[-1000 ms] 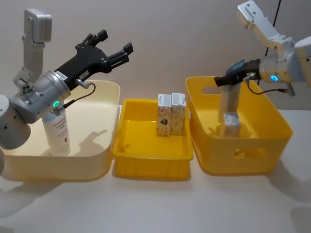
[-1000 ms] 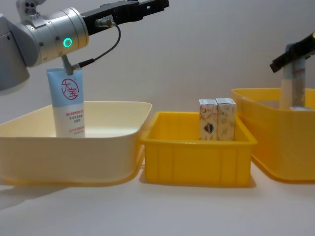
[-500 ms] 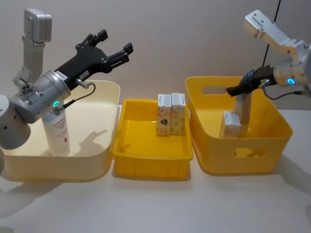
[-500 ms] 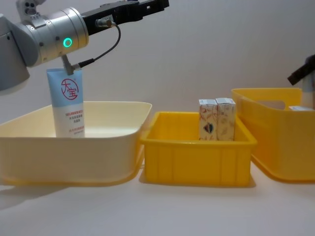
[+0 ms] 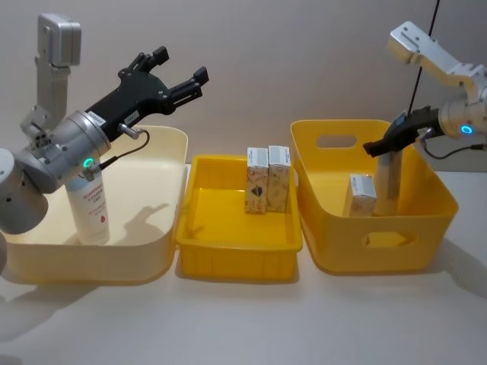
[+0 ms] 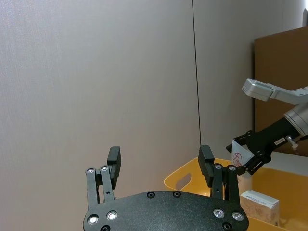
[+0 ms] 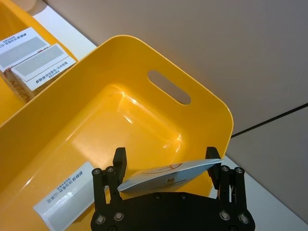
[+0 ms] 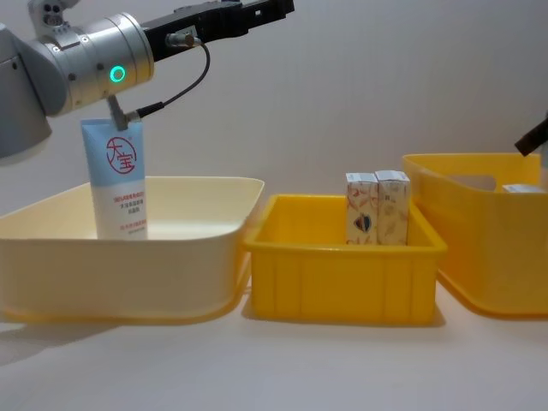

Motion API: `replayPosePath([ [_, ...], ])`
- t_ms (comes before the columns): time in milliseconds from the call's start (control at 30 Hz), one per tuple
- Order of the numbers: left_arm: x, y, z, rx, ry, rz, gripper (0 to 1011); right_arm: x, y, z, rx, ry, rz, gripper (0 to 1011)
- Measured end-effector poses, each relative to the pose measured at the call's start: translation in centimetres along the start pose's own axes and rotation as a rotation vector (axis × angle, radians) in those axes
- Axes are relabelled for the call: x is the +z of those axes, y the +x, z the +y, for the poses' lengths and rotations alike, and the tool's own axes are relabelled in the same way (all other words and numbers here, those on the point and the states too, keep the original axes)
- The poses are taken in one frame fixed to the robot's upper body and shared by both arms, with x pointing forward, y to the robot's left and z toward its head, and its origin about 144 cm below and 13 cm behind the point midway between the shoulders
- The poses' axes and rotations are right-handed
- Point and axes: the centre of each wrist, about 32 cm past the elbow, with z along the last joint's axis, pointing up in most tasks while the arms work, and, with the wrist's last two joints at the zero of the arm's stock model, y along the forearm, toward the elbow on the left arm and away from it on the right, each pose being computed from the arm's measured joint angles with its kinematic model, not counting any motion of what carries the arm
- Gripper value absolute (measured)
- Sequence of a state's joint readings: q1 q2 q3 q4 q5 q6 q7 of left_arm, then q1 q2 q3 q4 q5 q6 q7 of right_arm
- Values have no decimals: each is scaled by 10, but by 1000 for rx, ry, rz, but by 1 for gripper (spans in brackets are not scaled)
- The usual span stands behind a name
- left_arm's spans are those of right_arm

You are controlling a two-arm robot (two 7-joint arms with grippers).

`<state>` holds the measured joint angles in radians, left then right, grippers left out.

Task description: Bimanual collaborative sorting of washing and personal care products

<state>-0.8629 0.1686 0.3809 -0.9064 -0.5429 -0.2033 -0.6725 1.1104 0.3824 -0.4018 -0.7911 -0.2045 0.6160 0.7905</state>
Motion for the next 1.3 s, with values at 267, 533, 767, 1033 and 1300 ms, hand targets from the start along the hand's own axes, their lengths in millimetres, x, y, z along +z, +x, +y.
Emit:
replayPosePath([
  [267,0,0,0,0,0,0,1001,-1,2,0,5,-7,-5,1001],
  [533,0,0,0,0,0,0,1002,-2,4,-1,6,-11,-8,1001],
  [767,0,0,0,0,0,0,1002,-2,4,-1,7,-11,-9,1001],
  [1033,0,0,0,0,0,0,1002,-4,3,0,7,13,-17,1001],
  [1300,0,0,0,0,0,0,1002,-3,2,6,10,28,-53,1001],
])
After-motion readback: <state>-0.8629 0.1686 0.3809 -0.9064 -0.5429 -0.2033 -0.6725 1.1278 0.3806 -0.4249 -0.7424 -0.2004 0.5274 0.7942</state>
